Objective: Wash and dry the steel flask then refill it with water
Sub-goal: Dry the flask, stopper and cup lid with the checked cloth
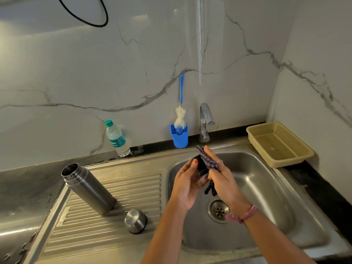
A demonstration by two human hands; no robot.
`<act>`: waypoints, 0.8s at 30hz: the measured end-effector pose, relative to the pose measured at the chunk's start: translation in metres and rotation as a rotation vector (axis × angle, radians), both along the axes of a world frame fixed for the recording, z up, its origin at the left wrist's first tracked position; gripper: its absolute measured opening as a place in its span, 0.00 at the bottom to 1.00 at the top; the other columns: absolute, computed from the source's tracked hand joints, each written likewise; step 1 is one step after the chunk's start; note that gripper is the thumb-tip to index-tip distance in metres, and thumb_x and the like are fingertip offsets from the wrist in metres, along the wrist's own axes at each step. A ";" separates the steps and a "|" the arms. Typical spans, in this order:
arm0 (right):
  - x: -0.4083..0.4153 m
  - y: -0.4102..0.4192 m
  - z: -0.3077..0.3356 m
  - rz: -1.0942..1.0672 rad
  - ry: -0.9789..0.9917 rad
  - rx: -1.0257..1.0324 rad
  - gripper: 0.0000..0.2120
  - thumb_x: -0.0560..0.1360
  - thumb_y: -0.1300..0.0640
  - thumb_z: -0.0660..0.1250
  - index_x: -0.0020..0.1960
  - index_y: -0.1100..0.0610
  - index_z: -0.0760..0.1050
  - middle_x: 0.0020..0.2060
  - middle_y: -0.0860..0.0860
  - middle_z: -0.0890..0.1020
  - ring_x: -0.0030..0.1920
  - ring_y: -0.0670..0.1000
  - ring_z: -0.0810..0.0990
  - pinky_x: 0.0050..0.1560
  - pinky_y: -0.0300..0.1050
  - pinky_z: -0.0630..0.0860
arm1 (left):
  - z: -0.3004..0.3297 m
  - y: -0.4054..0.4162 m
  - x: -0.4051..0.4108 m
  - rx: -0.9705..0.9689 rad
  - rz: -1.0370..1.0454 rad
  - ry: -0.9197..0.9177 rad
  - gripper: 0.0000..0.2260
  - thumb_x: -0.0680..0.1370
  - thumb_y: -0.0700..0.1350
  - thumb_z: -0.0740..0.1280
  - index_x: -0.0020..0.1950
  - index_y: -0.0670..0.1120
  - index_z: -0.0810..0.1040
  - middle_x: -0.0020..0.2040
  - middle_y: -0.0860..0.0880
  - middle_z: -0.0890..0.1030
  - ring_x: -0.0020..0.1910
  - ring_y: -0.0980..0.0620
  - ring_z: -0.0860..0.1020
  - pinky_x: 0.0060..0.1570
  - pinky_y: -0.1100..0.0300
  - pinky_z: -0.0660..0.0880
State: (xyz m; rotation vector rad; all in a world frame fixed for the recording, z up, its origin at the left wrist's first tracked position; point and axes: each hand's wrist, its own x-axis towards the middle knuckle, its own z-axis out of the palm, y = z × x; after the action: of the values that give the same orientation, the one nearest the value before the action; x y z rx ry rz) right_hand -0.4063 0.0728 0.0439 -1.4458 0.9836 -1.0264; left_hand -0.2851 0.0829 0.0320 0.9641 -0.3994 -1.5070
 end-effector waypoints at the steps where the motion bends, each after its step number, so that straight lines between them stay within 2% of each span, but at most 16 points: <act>1: 0.001 0.006 0.001 0.014 0.034 -0.046 0.30 0.76 0.62 0.55 0.76 0.46 0.59 0.73 0.43 0.67 0.70 0.37 0.64 0.72 0.38 0.60 | -0.001 0.000 0.001 0.001 0.009 0.008 0.19 0.78 0.42 0.67 0.67 0.36 0.75 0.55 0.39 0.83 0.49 0.45 0.84 0.43 0.53 0.82; 3: -0.001 0.007 0.000 0.014 0.048 -0.087 0.31 0.76 0.63 0.55 0.76 0.46 0.59 0.73 0.42 0.66 0.72 0.37 0.62 0.72 0.37 0.60 | -0.001 -0.001 0.003 -0.012 0.008 0.015 0.19 0.78 0.43 0.68 0.66 0.36 0.74 0.55 0.39 0.82 0.49 0.45 0.83 0.44 0.53 0.82; 7: -0.006 -0.004 0.003 -0.035 -0.054 0.054 0.28 0.80 0.67 0.54 0.76 0.47 0.61 0.67 0.51 0.74 0.66 0.45 0.72 0.71 0.46 0.67 | 0.001 0.003 -0.002 -0.053 -0.020 0.051 0.15 0.77 0.42 0.66 0.61 0.36 0.77 0.54 0.38 0.83 0.50 0.45 0.84 0.47 0.54 0.82; 9: -0.004 0.001 0.005 -0.032 0.006 0.000 0.29 0.79 0.66 0.54 0.76 0.45 0.59 0.69 0.47 0.71 0.69 0.42 0.69 0.72 0.43 0.64 | -0.001 0.003 -0.001 -0.083 -0.036 0.041 0.14 0.78 0.43 0.65 0.60 0.38 0.78 0.51 0.39 0.84 0.48 0.46 0.83 0.49 0.54 0.82; 11: -0.003 0.007 0.004 -0.017 0.051 -0.061 0.30 0.76 0.61 0.55 0.76 0.43 0.57 0.71 0.43 0.68 0.71 0.38 0.65 0.73 0.40 0.61 | 0.000 0.001 0.000 -0.104 -0.056 0.023 0.14 0.79 0.44 0.64 0.60 0.38 0.78 0.51 0.41 0.84 0.48 0.47 0.83 0.50 0.54 0.81; 13: -0.006 0.002 0.004 -0.020 0.020 -0.014 0.30 0.75 0.58 0.55 0.76 0.44 0.58 0.71 0.44 0.69 0.70 0.39 0.66 0.73 0.44 0.62 | 0.002 0.000 -0.002 -0.107 -0.083 -0.019 0.15 0.79 0.43 0.66 0.62 0.37 0.77 0.53 0.40 0.84 0.50 0.46 0.83 0.52 0.54 0.81; 15: -0.005 0.002 0.004 -0.025 0.008 0.002 0.27 0.78 0.59 0.56 0.75 0.44 0.59 0.70 0.45 0.70 0.69 0.39 0.68 0.73 0.45 0.63 | 0.002 -0.001 -0.006 -0.079 -0.092 -0.078 0.19 0.75 0.43 0.70 0.63 0.36 0.77 0.54 0.40 0.83 0.51 0.46 0.83 0.54 0.54 0.80; 17: -0.002 0.007 0.004 -0.029 0.043 -0.043 0.27 0.78 0.60 0.55 0.74 0.42 0.58 0.71 0.43 0.68 0.70 0.38 0.65 0.73 0.41 0.62 | 0.001 -0.003 -0.008 -0.068 -0.085 -0.112 0.19 0.73 0.44 0.72 0.61 0.37 0.79 0.51 0.41 0.84 0.50 0.46 0.83 0.51 0.55 0.80; 19: -0.004 0.009 0.003 -0.037 0.024 -0.032 0.27 0.79 0.64 0.55 0.74 0.43 0.61 0.67 0.45 0.73 0.67 0.40 0.70 0.67 0.37 0.68 | 0.001 -0.005 -0.006 -0.084 -0.077 -0.101 0.17 0.73 0.43 0.71 0.60 0.38 0.79 0.51 0.41 0.84 0.50 0.46 0.83 0.50 0.55 0.80; 20: -0.006 0.006 0.003 -0.058 -0.014 0.022 0.27 0.79 0.67 0.54 0.74 0.47 0.64 0.62 0.50 0.77 0.61 0.45 0.75 0.60 0.36 0.73 | 0.001 -0.005 -0.005 -0.093 -0.074 -0.084 0.17 0.74 0.42 0.71 0.61 0.38 0.79 0.52 0.41 0.84 0.50 0.46 0.83 0.51 0.55 0.80; 22: -0.011 -0.003 0.006 -0.128 -0.109 0.141 0.24 0.78 0.70 0.53 0.69 0.54 0.71 0.49 0.55 0.80 0.48 0.48 0.80 0.46 0.33 0.75 | 0.001 -0.004 -0.005 -0.111 -0.080 -0.062 0.17 0.74 0.41 0.71 0.62 0.39 0.79 0.55 0.40 0.83 0.52 0.46 0.83 0.53 0.54 0.80; 23: -0.012 -0.005 0.006 -0.155 -0.123 0.155 0.23 0.78 0.70 0.53 0.68 0.54 0.72 0.47 0.54 0.81 0.47 0.47 0.80 0.44 0.31 0.75 | 0.001 -0.003 -0.006 -0.116 -0.085 -0.059 0.16 0.74 0.41 0.71 0.61 0.39 0.79 0.55 0.40 0.83 0.52 0.46 0.82 0.53 0.54 0.80; 24: -0.011 -0.004 0.007 -0.157 -0.108 0.147 0.24 0.79 0.70 0.53 0.69 0.53 0.71 0.50 0.55 0.81 0.49 0.47 0.80 0.46 0.31 0.75 | 0.001 -0.004 -0.007 -0.116 -0.086 -0.055 0.15 0.74 0.42 0.70 0.60 0.39 0.79 0.54 0.40 0.83 0.51 0.46 0.82 0.53 0.54 0.80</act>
State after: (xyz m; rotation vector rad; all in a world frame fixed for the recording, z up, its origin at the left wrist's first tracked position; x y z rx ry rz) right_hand -0.4172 0.0687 0.0513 -1.1956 1.0836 -1.1092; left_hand -0.2922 0.0794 0.0329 0.9078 -0.5676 -1.5197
